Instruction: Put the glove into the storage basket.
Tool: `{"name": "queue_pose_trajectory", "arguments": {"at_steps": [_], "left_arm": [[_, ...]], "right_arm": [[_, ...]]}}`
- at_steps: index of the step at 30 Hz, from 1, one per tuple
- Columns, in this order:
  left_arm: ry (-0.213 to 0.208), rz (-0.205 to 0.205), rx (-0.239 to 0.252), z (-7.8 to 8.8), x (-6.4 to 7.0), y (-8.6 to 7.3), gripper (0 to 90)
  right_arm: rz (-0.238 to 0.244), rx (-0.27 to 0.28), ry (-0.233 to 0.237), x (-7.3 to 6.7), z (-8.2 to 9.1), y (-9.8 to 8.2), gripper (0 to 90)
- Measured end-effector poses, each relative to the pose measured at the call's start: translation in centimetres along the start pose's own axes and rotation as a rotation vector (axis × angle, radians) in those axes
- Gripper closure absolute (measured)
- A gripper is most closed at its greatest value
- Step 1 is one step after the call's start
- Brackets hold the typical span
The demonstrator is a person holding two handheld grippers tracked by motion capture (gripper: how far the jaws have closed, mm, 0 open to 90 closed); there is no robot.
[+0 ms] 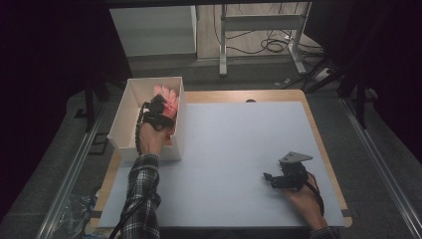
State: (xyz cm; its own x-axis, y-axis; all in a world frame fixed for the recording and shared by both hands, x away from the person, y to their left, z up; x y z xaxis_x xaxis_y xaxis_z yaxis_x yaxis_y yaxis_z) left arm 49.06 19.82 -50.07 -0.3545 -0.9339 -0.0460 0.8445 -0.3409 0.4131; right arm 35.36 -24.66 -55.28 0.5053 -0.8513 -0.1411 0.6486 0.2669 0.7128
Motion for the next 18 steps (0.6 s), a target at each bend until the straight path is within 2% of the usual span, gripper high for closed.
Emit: {"name": "queue_pose_trajectory", "arguments": {"at_steps": [4, 5, 6, 7, 10, 18], "left_arm": [[0.007, -0.002, -0.035, -0.6, 0.18, 0.07, 32.2], [0.018, -0.018, -0.059, -0.79, 0.26, 0.1, 27.9], [0.018, -0.018, -0.059, -0.79, 0.26, 0.1, 25.4], [0.037, -0.023, -0.062, -0.85, 0.34, 0.14, 25.4], [0.043, -0.029, -0.068, -0.76, 0.35, 0.2, 19.1], [0.029, -0.01, -0.061, -0.49, -0.06, 0.06, 10.5]], "right_arm": [[0.0, 0.0, 0.0, 0.0, 0.0, 0.0, 18.1], [0.0, 0.0, 0.0, 0.0, 0.0, 0.0, 18.1], [0.0, 0.0, 0.0, 0.0, 0.0, 0.0, 18.1], [0.0, 0.0, 0.0, 0.0, 0.0, 0.0, 18.1], [0.0, 0.0, 0.0, 0.0, 0.0, 0.0, 18.1], [0.0, 0.0, 0.0, 0.0, 0.0, 0.0, 18.1]]}}
Point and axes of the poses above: each handheld gripper's, and its own axes: z roughly backward along the jaws, y roughly out of its top, x roughly to its right, the point moved 3 cm from there along -z, roughly forward along the jaws, and after that the axes turned 15 degrees about -z, right-handed, at the moved point
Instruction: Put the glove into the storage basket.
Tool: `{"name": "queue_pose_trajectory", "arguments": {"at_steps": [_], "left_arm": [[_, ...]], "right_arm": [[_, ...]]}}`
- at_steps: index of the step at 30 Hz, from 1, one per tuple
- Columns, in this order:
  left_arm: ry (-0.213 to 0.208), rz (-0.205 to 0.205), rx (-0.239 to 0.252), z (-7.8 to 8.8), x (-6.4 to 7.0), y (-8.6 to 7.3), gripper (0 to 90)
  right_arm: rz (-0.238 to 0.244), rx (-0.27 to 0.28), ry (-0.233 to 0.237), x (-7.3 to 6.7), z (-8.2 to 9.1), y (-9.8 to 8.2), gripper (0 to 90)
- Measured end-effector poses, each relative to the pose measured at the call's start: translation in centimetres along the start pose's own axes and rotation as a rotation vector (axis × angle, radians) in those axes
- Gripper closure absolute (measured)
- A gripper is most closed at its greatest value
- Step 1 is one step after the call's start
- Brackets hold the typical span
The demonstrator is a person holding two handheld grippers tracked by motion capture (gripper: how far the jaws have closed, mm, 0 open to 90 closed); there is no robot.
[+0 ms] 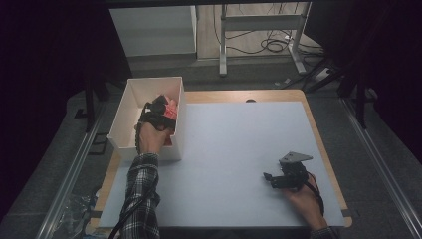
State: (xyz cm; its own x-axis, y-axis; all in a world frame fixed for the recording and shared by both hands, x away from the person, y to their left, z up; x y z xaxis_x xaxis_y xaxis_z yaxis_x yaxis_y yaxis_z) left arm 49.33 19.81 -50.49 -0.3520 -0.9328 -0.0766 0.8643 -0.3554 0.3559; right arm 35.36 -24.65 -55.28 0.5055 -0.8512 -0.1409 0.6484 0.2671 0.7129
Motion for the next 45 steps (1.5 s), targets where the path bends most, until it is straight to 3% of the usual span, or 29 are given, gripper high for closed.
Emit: {"name": "queue_pose_trajectory", "arguments": {"at_steps": [14, 31, 45], "left_arm": [[-0.01, -0.003, 0.069, 1.8, -0.3, -0.2, 4.9], [0.029, -0.038, 0.169, 3.9, -0.4, -0.9, 5.3], [0.02, -0.053, 0.244, 6.0, -0.7, -1.7, 5.4]], "right_arm": [[0.0, 0.0, 0.0, 0.0, 0.0, 0.0, 18.1], [0.001, -0.001, -0.001, 0.0, 0.0, 0.0, 18.1], [0.003, -0.001, -0.001, 0.0, 0.0, 0.0, 18.1]]}}
Point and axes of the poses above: each handheld gripper's, and its own axes: z roughly backward along the jaws, y roughly out of its top, x roughly to its right, the point moved 3 cm from there along -z, roughly forward along the jaws, and after that the axes turned 15 degrees about -z, right-handed, at the moved point
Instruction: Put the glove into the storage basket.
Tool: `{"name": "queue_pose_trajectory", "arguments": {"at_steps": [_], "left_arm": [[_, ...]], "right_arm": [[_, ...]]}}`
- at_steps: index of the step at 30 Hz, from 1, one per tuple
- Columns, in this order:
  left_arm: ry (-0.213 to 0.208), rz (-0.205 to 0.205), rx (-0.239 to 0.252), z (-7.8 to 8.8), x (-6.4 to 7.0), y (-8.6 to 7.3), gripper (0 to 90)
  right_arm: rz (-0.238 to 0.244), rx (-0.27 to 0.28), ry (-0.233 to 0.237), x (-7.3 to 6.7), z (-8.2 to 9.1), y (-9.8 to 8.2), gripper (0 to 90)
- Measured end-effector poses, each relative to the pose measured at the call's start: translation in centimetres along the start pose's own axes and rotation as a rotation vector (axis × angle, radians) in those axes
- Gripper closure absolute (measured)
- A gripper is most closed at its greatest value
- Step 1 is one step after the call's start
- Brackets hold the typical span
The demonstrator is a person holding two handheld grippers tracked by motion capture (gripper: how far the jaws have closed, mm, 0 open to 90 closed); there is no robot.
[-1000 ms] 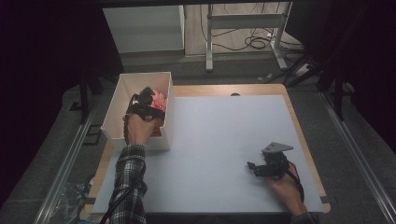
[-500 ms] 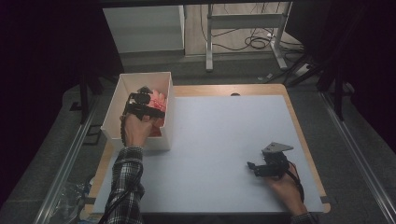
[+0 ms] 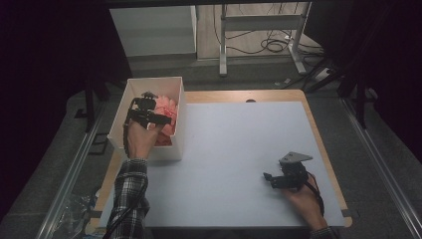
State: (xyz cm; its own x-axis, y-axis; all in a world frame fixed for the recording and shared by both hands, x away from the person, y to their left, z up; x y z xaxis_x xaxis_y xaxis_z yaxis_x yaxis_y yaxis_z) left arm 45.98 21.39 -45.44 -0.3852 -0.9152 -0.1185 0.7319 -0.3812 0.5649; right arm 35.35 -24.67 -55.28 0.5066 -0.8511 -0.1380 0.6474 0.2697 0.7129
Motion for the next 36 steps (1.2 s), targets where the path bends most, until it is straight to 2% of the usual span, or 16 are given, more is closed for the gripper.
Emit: {"name": "queue_pose_trajectory", "arguments": {"at_steps": [9, 14, 18, 25, 36], "left_arm": [[-0.027, 0.011, 0.075, 2.1, 0.0, 0.3, 4.9], [-0.031, -0.026, 0.104, 3.4, 0.4, 0.5, 4.1], [-0.039, -0.04, 0.121, 4.1, 0.8, 0.4, 3.8], [-0.042, -0.077, 0.134, 4.9, 1.4, -0.6, 3.3], [-0.048, -0.094, 0.171, 6.2, 1.7, -3.0, 1.2]], "right_arm": [[0.0, 0.0, 0.0, 0.0, 0.0, 0.0, 18.1], [0.0, 0.0, 0.0, 0.0, 0.0, 0.0, 18.1], [0.0, 0.0, -0.001, 0.0, 0.0, 0.0, 18.1], [0.001, 0.0, -0.001, 0.0, 0.0, 0.0, 18.1], [0.002, -0.002, -0.002, 0.0, 0.0, 0.0, 18.1]]}}
Point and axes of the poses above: each handheld gripper's, and its own axes: z roughly backward along the jaws, y roughly out of its top, x roughly to its right, the point moved 3 cm from there along -z, roughly forward along the jaws, and after that the axes turned 15 degrees about -z, right-handed, at the moved point
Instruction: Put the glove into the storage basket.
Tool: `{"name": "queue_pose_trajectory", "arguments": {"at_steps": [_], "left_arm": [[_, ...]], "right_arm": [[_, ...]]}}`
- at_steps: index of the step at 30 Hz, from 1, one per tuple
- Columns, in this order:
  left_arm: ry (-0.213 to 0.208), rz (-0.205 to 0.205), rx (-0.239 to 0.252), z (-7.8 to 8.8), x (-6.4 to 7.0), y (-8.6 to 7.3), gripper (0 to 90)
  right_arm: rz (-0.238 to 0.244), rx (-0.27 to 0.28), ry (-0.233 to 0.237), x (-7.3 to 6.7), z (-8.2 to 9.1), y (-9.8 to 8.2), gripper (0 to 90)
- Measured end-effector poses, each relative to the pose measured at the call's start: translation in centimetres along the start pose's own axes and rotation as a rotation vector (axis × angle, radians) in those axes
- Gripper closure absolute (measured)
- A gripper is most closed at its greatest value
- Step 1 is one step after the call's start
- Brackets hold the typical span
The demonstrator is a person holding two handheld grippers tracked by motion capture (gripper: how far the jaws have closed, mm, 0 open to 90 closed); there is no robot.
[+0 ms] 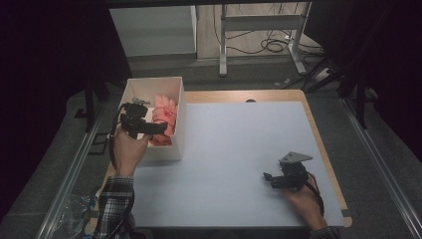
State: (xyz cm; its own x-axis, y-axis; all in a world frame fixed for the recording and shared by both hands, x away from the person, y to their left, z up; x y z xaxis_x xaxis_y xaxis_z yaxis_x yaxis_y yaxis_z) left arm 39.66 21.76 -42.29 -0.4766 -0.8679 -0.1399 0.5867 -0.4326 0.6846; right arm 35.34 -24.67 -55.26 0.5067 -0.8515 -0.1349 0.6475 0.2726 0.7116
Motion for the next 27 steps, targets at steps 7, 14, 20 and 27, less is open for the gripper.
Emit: {"name": "queue_pose_trajectory", "arguments": {"at_steps": [7, 14, 20, 27], "left_arm": [[-0.012, -0.041, 0.022, 1.1, 1.2, -1.5, 0.7], [-0.029, -0.066, 0.035, 1.8, 2.4, -3.1, 0.7], [-0.055, -0.082, 0.05, 2.0, 3.7, -5.0, 0.7], [-0.077, -0.108, 0.075, 1.7, 5.6, -6.8, 0.4]], "right_arm": [[-0.002, 0.0, 0.0, 0.0, 0.0, 0.0, 18.1], [-0.003, 0.001, 0.001, 0.0, 0.0, 0.0, 18.1], [-0.003, 0.001, 0.0, 0.0, 0.0, 0.0, 18.1], [-0.003, 0.002, 0.0, 0.0, 0.0, 0.0, 18.1]]}}
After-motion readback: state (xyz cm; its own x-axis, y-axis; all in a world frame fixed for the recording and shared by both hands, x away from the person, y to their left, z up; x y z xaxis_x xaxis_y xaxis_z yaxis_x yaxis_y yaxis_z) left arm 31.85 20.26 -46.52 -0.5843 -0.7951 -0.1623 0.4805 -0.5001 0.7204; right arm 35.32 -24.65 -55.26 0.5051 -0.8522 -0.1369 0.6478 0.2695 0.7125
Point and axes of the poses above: each handheld gripper's, and its own axes: z roughly backward along the jaws, y roughly out of its top, x roughly to its right, the point moved 3 cm from there along -z, roughly forward along the jaws, and after that the axes turned 15 degrees about -z, right-handed, at the moved point
